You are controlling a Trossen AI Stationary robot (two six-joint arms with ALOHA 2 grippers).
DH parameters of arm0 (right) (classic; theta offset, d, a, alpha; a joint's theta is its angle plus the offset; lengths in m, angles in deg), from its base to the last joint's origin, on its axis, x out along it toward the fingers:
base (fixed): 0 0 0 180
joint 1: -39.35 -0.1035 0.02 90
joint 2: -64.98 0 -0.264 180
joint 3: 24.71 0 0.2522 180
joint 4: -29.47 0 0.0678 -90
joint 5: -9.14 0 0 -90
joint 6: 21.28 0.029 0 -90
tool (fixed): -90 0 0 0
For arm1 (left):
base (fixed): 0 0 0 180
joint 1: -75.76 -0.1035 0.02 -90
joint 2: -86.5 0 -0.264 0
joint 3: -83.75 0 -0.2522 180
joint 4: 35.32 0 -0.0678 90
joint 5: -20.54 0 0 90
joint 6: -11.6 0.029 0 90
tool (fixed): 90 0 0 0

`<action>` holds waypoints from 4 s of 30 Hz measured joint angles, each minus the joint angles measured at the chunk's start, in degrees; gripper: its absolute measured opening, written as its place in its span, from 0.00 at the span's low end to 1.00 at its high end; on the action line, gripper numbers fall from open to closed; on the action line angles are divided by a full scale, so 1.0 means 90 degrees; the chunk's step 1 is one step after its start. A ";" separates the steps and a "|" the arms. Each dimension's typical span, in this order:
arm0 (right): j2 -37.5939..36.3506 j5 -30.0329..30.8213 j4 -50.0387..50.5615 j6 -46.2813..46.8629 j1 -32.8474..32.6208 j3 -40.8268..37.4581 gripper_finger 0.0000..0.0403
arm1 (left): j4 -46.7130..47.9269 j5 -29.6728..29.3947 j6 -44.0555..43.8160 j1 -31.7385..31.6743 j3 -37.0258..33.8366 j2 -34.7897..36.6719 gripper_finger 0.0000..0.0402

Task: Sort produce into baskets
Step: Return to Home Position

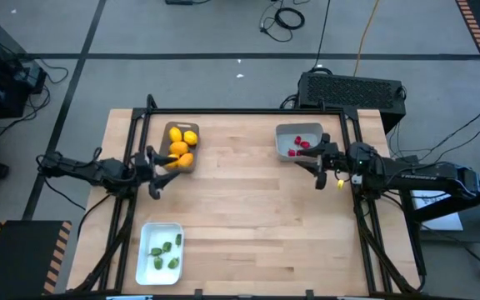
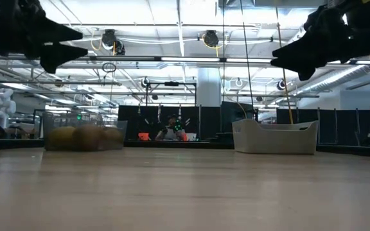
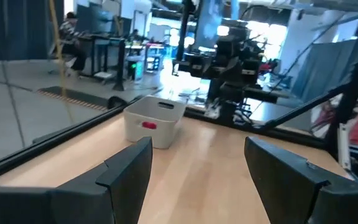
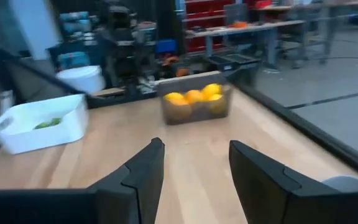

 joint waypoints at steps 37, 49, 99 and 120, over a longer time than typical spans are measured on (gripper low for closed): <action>-0.1765 0.1109 0.0583 0.0249 -0.0014 -0.1368 0.42 | -0.0431 -0.0115 -0.0726 0.0000 -0.0522 -0.0039 0.65; -0.1792 0.1790 0.1123 -0.0829 -0.0015 -0.1363 0.42 | -0.0406 -0.0285 0.0157 -0.0002 -0.0527 -0.0039 0.65; -0.1787 0.1775 0.1135 -0.0453 -0.0017 -0.1363 0.42 | -0.0408 -0.0285 0.0904 -0.0001 -0.0534 -0.0039 0.65; -0.1786 0.1775 0.1138 -0.0453 -0.0017 -0.1363 0.42 | -0.0408 -0.0284 0.0904 -0.0002 -0.0539 -0.0039 0.65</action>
